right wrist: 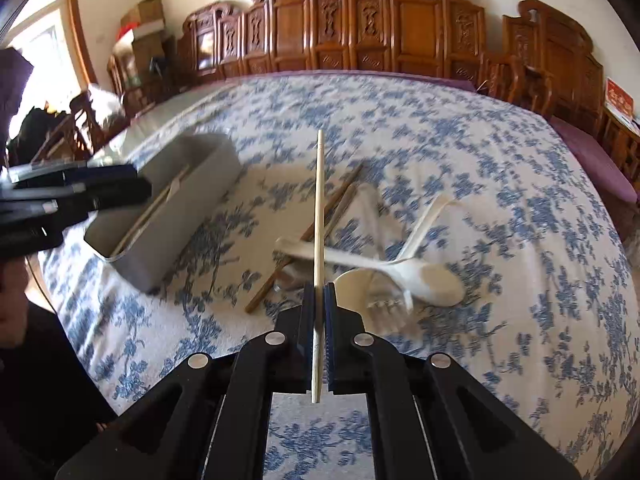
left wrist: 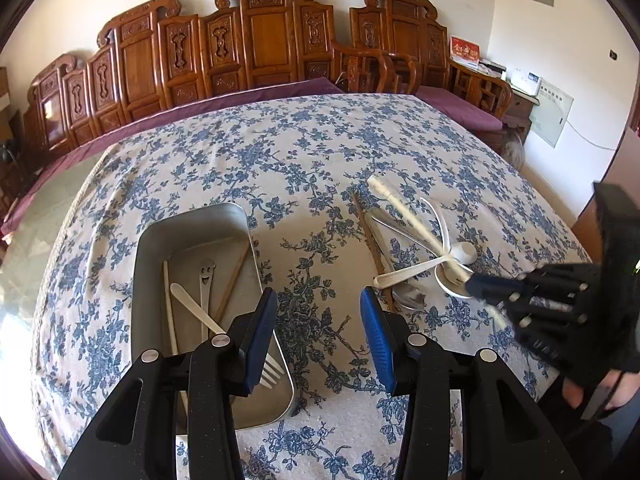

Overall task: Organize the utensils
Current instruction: 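Move the right tool back to the utensils and grasp a light wooden chopstick, then grasp a dark brown chopstick with the left tool while the right tool holds its chopstick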

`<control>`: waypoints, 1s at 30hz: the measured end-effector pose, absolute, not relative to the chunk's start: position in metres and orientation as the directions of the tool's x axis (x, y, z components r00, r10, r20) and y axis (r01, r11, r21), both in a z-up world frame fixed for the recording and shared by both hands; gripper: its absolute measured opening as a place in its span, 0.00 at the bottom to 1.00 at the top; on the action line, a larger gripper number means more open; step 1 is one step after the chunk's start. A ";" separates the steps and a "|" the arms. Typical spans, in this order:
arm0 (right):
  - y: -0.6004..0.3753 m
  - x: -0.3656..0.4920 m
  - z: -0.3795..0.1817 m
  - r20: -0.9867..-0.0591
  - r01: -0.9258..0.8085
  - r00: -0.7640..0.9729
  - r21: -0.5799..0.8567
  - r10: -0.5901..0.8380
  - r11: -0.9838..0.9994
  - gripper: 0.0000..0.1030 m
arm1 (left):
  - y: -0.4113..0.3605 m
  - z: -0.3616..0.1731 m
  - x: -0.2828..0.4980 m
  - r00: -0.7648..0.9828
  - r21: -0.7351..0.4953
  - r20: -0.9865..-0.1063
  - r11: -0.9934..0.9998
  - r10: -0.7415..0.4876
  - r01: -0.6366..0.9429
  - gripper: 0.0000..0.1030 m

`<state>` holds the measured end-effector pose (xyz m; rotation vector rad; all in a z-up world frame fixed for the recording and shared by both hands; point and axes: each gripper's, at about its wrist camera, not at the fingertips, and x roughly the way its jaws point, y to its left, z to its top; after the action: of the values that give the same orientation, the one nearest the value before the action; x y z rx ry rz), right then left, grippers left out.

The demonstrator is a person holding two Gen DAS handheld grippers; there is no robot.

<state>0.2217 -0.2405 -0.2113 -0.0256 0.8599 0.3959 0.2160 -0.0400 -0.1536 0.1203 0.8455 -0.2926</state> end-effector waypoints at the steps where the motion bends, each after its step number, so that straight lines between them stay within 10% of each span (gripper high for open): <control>1: -0.247 0.222 -0.210 -0.738 -0.339 0.591 0.140 0.327 0.930 0.05 | -0.042 -0.154 0.215 0.625 -0.012 -0.752 0.954 -0.207 0.301 0.40; 30: -0.297 0.248 -0.217 -0.728 -0.254 0.595 0.232 0.341 0.939 0.06 | -0.108 -0.216 0.297 0.493 -0.053 -0.847 0.954 -0.200 0.295 0.29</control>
<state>0.2484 -0.2975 -0.2172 0.1079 0.8670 0.3462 0.2969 -0.1081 -0.2159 0.1037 1.0118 -0.3006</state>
